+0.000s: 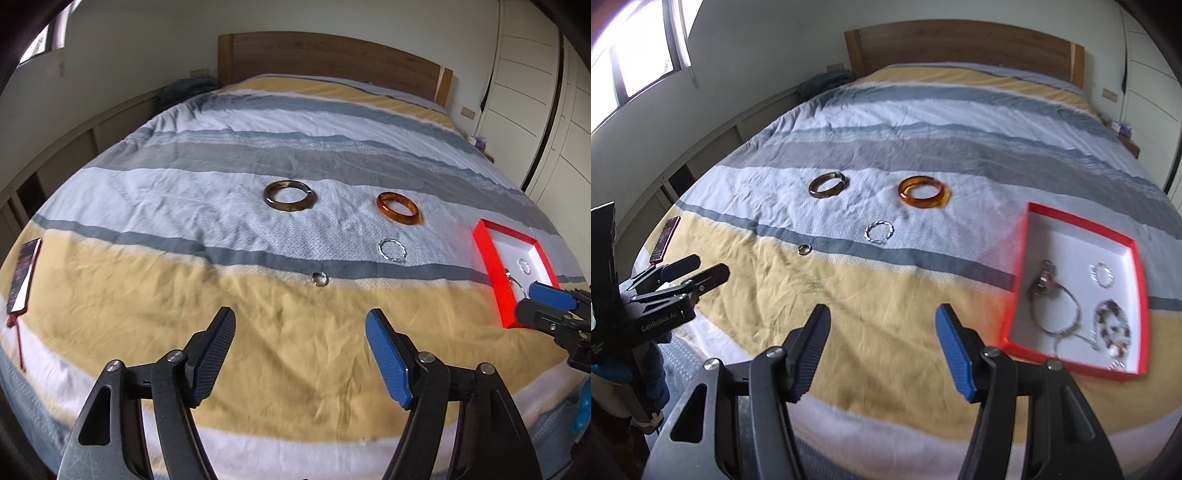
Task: Organize jewelry
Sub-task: 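Move both open tools toward the small silver ring and twisted hoop earring, then grasp the small silver ring with the left tool while the right tool grasps the twisted hoop earring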
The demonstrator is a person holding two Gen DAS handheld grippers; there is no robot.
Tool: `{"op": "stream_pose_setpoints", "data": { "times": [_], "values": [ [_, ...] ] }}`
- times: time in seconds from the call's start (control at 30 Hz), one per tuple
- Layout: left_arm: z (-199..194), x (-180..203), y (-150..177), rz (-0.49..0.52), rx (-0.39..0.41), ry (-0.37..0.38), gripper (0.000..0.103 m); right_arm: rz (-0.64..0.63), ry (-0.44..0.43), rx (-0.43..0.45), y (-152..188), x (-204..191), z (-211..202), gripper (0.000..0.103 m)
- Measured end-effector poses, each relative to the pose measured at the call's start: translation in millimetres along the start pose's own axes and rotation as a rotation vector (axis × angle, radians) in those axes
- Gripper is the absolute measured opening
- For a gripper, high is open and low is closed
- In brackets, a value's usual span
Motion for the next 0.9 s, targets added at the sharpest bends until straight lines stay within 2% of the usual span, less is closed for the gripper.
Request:
{"op": "stream_pose_setpoints", "data": {
  "times": [0.2,0.33,0.5,0.9],
  "values": [
    [41,11,-9,0.046,-0.033,0.029,0.058,-0.018,-0.028,-0.033,-21,0,51,0.057],
    [67,20,-11,0.073,-0.055,0.049,0.054,-0.025,-0.038,-0.052,-34,3,82,0.057],
    [95,21,-9,0.081,-0.082,0.048,0.047,-0.033,-0.051,-0.078,-41,5,114,0.057],
    [126,16,-1,0.072,-0.104,0.049,0.039,-0.044,-0.079,-0.119,-44,-1,165,0.057]
  ]
}}
Point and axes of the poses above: each gripper's, at about its wrist camera, not at the fingertips, and z roughly the way its jaws point, x to its right, y to its underside, the point moved 10 cm from there along z, roughly the way its jaws point, and after that the axes turned 2 degrees about x, right-handed, at the moved point
